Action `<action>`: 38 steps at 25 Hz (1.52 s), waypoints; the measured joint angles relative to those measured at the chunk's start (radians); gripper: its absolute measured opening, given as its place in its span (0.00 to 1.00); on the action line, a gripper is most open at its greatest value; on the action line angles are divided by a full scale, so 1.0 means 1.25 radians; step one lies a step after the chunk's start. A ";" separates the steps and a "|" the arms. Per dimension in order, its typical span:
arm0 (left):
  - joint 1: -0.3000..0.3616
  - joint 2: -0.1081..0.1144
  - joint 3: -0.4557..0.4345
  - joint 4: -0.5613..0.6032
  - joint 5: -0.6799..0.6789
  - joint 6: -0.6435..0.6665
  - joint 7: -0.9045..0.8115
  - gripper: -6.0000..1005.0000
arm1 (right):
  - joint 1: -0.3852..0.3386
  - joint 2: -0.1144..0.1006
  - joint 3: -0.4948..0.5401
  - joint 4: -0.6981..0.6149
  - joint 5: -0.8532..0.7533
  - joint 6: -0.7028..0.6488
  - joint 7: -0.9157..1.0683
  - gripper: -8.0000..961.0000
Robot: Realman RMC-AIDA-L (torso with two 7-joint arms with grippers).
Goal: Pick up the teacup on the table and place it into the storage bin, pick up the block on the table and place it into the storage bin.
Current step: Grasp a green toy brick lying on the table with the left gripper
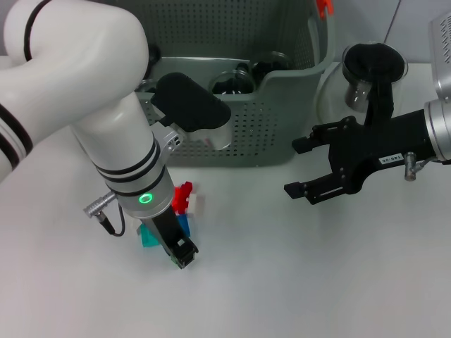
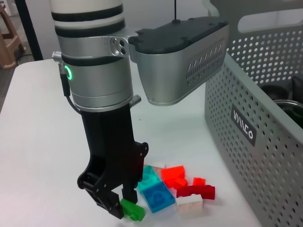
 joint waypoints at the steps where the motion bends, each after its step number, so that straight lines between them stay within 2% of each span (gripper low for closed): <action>1: 0.000 0.000 0.001 -0.001 0.000 0.000 0.000 0.24 | 0.000 0.000 0.000 0.000 0.000 0.000 0.000 0.91; 38: -0.009 0.000 0.005 -0.036 0.003 -0.021 0.001 0.26 | 0.000 0.000 0.000 0.000 0.004 0.005 0.000 0.91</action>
